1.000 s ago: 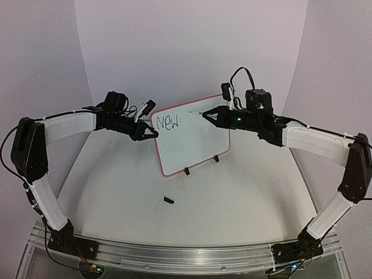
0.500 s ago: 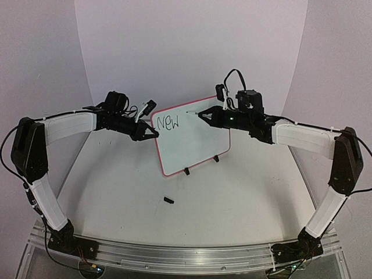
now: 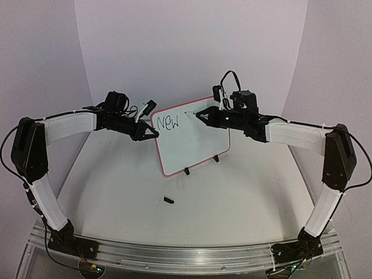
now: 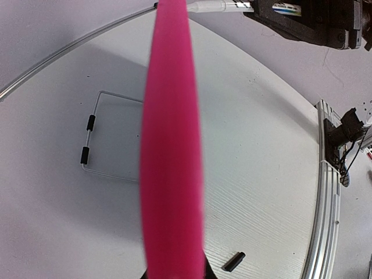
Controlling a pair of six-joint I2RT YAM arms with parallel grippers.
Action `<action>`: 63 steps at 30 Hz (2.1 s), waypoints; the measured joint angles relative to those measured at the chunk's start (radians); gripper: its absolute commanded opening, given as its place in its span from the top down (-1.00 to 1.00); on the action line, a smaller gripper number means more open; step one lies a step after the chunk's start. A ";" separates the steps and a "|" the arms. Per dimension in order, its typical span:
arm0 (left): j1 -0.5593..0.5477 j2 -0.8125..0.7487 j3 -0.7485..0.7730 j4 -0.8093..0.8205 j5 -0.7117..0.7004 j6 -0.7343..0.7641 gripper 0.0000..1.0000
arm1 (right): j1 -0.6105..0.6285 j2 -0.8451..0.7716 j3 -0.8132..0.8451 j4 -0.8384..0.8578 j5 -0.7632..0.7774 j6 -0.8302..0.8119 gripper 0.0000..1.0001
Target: Write a sentence on the whiteboard
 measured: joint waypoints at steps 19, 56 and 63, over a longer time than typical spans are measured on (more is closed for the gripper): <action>-0.002 0.000 0.000 0.000 -0.001 0.005 1.00 | -0.002 -0.051 -0.079 0.039 -0.008 0.019 1.00; -0.003 0.000 0.001 0.000 -0.002 0.004 1.00 | -0.002 0.002 -0.034 0.041 -0.031 0.034 1.00; -0.003 0.000 0.001 0.000 -0.002 0.004 1.00 | -0.002 0.002 -0.034 0.039 -0.027 0.033 1.00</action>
